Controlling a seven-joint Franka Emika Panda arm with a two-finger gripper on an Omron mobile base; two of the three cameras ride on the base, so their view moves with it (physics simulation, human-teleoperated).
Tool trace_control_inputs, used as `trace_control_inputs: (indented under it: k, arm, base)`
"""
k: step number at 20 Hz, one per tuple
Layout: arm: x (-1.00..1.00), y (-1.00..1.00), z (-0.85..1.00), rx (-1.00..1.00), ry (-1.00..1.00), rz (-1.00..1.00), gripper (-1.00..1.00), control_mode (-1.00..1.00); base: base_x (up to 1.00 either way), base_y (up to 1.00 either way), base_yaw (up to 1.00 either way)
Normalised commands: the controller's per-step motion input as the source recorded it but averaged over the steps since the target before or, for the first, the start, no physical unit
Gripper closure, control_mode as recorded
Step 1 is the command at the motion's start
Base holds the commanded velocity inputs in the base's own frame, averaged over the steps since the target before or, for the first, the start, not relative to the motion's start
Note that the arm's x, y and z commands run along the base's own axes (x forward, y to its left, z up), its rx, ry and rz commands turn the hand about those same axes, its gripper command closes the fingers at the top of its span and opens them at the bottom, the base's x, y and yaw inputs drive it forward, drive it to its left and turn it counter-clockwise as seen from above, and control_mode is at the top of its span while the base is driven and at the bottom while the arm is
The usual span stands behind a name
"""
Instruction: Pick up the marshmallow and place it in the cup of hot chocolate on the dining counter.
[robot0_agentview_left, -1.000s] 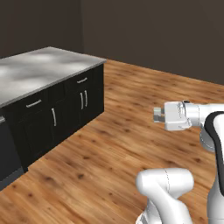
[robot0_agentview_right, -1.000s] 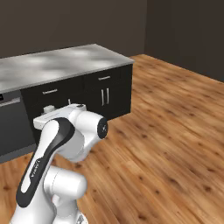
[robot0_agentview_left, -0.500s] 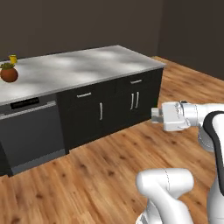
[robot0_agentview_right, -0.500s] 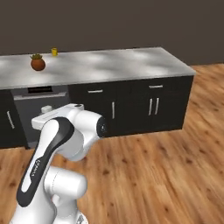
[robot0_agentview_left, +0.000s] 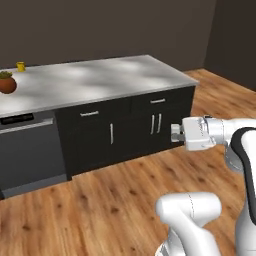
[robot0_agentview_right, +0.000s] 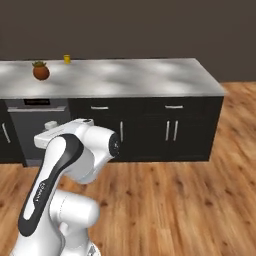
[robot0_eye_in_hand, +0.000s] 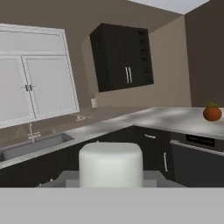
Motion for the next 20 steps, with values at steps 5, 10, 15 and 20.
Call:
trace_control_inputs:
  k: [5,10,15,20]
  arm:
    - [0.0,0.0,0.0,0.0,0.0,0.0,1.0,1.0]
    - [0.0,0.0,0.0,0.0,0.0,0.0,1.0,1.0]
    - [0.0,0.0,0.0,0.0,0.0,0.0,1.0,1.0]
    - [0.0,0.0,0.0,0.0,0.0,0.0,1.0,1.0]
  base:
    - [0.35,-1.0,0.24]
    - [0.38,-1.0,0.24]
    - [0.48,-1.0,0.26]
    - [0.5,-1.0,0.26]
